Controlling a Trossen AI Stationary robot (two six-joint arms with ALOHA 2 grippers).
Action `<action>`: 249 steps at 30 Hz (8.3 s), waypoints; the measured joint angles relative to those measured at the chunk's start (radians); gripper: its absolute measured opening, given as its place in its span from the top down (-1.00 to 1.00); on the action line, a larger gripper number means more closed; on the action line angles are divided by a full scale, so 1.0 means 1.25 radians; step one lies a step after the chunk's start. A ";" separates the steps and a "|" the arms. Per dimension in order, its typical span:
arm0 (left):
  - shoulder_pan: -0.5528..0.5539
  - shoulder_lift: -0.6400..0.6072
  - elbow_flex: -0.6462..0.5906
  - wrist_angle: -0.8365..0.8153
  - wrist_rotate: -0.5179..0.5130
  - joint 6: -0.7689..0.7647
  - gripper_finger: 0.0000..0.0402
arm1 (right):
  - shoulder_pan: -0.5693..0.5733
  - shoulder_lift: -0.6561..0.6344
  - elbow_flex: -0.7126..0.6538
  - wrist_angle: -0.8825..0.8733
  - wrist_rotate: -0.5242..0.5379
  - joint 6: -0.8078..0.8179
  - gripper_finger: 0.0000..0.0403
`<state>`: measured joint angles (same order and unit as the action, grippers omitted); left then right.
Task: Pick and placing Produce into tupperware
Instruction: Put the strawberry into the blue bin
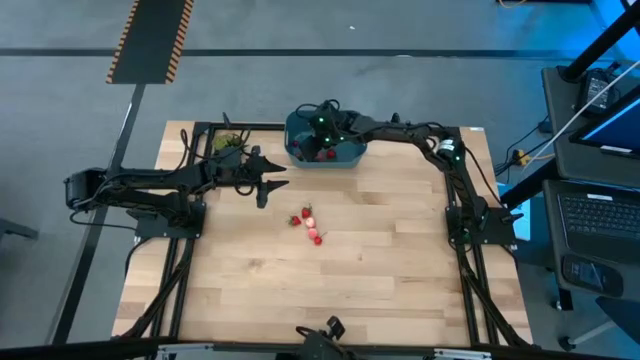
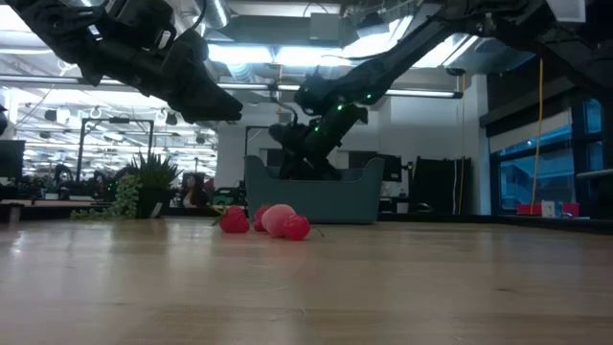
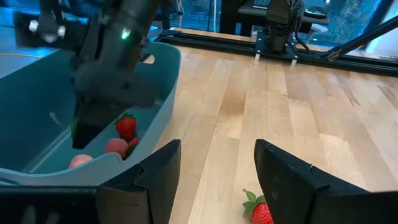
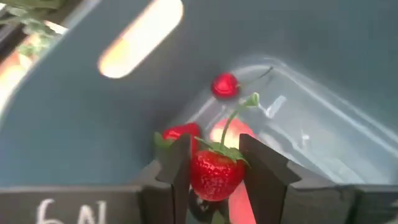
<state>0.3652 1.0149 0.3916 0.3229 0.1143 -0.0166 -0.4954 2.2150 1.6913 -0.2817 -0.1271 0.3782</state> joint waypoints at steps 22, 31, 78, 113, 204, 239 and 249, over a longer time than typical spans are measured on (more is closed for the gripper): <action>0.000 0.000 0.000 0.000 0.001 0.001 0.02 | -0.012 0.192 0.371 -0.452 -0.005 -0.010 0.36; 0.000 0.000 0.000 0.000 0.001 0.001 0.02 | -0.013 0.197 0.371 -0.478 -0.025 -0.055 0.15; 0.000 0.000 0.000 0.003 -0.001 -0.008 0.02 | 0.259 -0.556 -0.157 -0.749 0.254 -0.241 0.26; 0.001 0.000 0.000 0.002 -0.002 -0.006 0.02 | 0.332 -0.697 -0.626 -0.061 0.184 -0.158 -0.19; -0.354 0.492 0.001 0.179 -0.292 -0.105 0.02 | 0.502 -0.446 -0.618 0.236 0.113 -0.098 -0.20; -0.348 0.498 0.001 0.228 -0.270 -0.084 0.02 | 0.502 -0.445 -0.618 0.236 0.113 -0.097 -0.20; -0.349 0.498 0.001 0.235 -0.266 -0.084 0.02 | 0.502 -0.445 -0.618 0.236 0.113 -0.098 -0.20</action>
<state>-0.0704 1.6375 0.3927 0.6162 -0.2188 -0.1211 0.1325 1.6587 0.9192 0.0128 0.0135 0.2558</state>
